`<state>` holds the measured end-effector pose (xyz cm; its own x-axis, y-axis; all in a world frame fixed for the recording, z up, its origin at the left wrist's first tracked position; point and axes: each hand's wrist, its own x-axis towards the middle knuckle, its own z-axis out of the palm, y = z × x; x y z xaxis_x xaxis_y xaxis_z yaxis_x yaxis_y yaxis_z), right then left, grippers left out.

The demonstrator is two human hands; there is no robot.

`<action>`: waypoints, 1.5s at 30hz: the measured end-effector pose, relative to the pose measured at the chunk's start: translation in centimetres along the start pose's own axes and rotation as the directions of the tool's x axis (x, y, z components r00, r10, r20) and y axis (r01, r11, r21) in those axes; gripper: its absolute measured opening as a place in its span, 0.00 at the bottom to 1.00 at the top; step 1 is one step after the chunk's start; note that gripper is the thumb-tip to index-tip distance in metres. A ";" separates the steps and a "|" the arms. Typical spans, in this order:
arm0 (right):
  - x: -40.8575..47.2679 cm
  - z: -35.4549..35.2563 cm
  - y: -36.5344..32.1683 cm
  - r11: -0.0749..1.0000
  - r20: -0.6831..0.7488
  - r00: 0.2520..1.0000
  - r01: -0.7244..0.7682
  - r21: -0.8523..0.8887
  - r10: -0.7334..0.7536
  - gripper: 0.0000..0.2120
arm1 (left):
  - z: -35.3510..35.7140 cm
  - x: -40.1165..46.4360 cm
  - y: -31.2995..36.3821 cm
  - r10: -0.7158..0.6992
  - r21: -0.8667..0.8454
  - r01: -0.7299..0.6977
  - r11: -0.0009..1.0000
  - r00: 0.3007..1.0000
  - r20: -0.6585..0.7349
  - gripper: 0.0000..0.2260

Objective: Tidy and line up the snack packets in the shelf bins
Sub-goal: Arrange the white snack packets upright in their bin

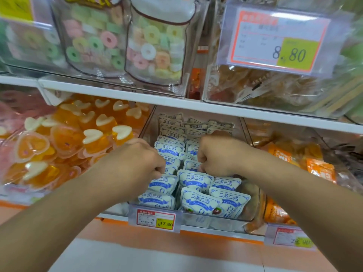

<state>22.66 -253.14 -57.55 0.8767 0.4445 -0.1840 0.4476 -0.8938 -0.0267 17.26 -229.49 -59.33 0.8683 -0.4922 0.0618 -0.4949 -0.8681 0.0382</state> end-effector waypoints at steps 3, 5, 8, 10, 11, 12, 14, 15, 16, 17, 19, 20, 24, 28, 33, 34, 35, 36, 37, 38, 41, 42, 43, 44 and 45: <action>-0.4 -0.1 0.5 0.997 -0.072 0.997 -0.018 0.071 0.023 0.12 | -0.1 0.3 -0.1 0.027 0.094 -0.025 0.995 0.999 -0.028 0.05; -0.8 -0.1 0.9 0.988 -0.121 0.992 -0.025 0.152 0.043 0.04 | -0.3 0.6 0.0 0.025 0.130 -0.023 0.991 1.000 -0.010 0.05; -1.3 -0.3 1.8 0.992 -0.064 0.997 -0.028 0.119 0.036 0.15 | -0.1 1.1 0.2 0.019 0.158 -0.025 0.987 0.999 0.035 0.05; -1.7 -0.4 2.4 0.997 -0.031 0.999 -0.039 0.062 0.041 0.15 | -0.2 1.3 0.6 0.011 0.166 -0.018 0.986 0.999 0.040 0.05; -1.8 -0.4 2.6 0.998 -0.024 0.999 -0.046 0.048 0.048 0.13 | -0.2 1.3 0.7 -0.002 0.170 -0.005 0.985 0.999 0.038 0.05; -1.9 -0.5 2.8 0.998 -0.016 0.999 -0.049 0.034 0.049 0.11 | -0.3 1.5 0.9 -0.026 0.160 0.020 0.987 0.999 0.037 0.06; -2.1 -0.6 3.1 0.999 -0.020 0.999 -0.048 0.004 0.049 0.06 | -0.5 2.1 1.5 -0.066 0.070 0.064 0.996 0.998 0.021 0.09; -2.2 -0.7 3.3 0.999 -0.027 0.998 -0.050 -0.013 0.049 0.04 | -0.5 2.7 1.9 -0.080 -0.014 0.080 0.997 0.997 0.009 0.10; -2.2 -0.8 3.5 0.998 -0.026 0.998 -0.052 -0.030 0.052 0.03 | -0.5 3.3 2.4 -0.095 -0.102 0.095 0.990 0.995 -0.002 0.10; -2.3 -0.9 3.7 0.998 -0.013 0.999 -0.052 -0.037 0.052 0.03 | -0.5 4.0 2.8 -0.111 -0.168 0.108 0.980 0.994 -0.006 0.10; -2.4 -1.2 4.0 0.999 0.019 0.999 -0.045 -0.022 0.046 0.03 | -0.1 5.5 3.4 -0.125 -0.218 0.121 0.968 0.992 -0.004 0.11; -2.5 -1.3 4.0 0.999 0.022 0.999 -0.040 -0.015 0.040 0.03 | 0.2 6.2 3.5 -0.127 -0.228 0.125 0.966 0.992 0.006 0.11; -2.5 -1.0 4.2 0.997 -0.031 0.999 -0.027 -0.077 0.025 0.04 | 1.5 7.9 3.2 -0.153 -0.294 0.165 0.942 0.986 0.062 0.09; -2.4 -0.6 4.5 0.996 -0.046 0.999 -0.012 -0.087 0.008 0.04 | 1.6 8.4 2.9 -0.171 -0.322 0.188 0.928 0.982 0.080 0.07; -2.4 -0.6 4.6 0.995 -0.042 0.999 -0.018 -0.098 0.014 0.07 | 1.6 8.4 2.6 -0.251 -0.317 0.243 0.917 0.968 0.017 0.09; -2.4 -0.5 4.7 0.995 -0.054 0.998 -0.020 -0.097 0.015 0.08 | 1.6 8.4 2.6 -0.288 -0.337 0.258 0.905 0.957 -0.039 0.09; -2.4 -0.4 4.7 0.994 -0.062 0.998 -0.026 -0.102 0.019 0.08 | 1.6 8.2 2.6 -0.322 -0.370 0.268 0.890 0.942 -0.094 0.09; -2.3 -0.3 4.8 0.993 -0.069 0.997 -0.028 -0.111 0.021 0.08 | 1.7 8.1 2.6 -0.349 -0.398 0.273 0.876 0.928 -0.132 0.08; -2.3 -0.3 4.8 0.993 -0.069 0.997 -0.036 -0.115 0.028 0.07 | 1.7 8.0 2.6 -0.365 -0.414 0.278 0.867 0.919 -0.148 0.08; -2.2 -0.2 4.8 0.992 -0.061 0.998 -0.035 -0.118 0.028 0.06 | 1.9 7.8 2.7 -0.373 -0.418 0.284 0.863 0.916 -0.148 0.08; -1.9 0.0 4.6 0.992 -0.044 0.999 -0.029 -0.119 0.024 0.04 | 2.0 7.4 2.9 -0.372 -0.419 0.288 0.861 0.918 -0.133 0.07; -1.8 0.1 4.5 0.994 -0.053 0.998 -0.035 -0.102 0.030 0.03 | 1.7 7.2 3.1 -0.369 -0.423 0.281 0.861 0.919 -0.141 0.07; -1.8 0.1 4.4 0.998 -0.074 0.997 -0.042 -0.051 0.038 0.04 | 1.4 6.9 3.3 -0.359 -0.421 0.263 0.868 0.918 -0.168 0.06; -1.8 -0.1 4.3 0.998 -0.103 0.994 -0.036 0.047 0.040 0.05 | 1.0 6.7 3.6 -0.341 -0.412 0.230 0.881 0.915 -0.217 0.05; -2.0 -0.3 4.0 0.984 -0.128 0.991 -0.016 0.179 0.040 0.08 | 0.6 6.4 4.0 -0.315 -0.404 0.185 0.896 0.907 -0.281 0.05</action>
<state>22.74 -257.63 -56.97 0.9091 0.4126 -0.0574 0.3946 -0.8971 -0.1988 20.84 -236.11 -59.39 0.9331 -0.1551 0.3246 -0.2963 -0.8431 0.4488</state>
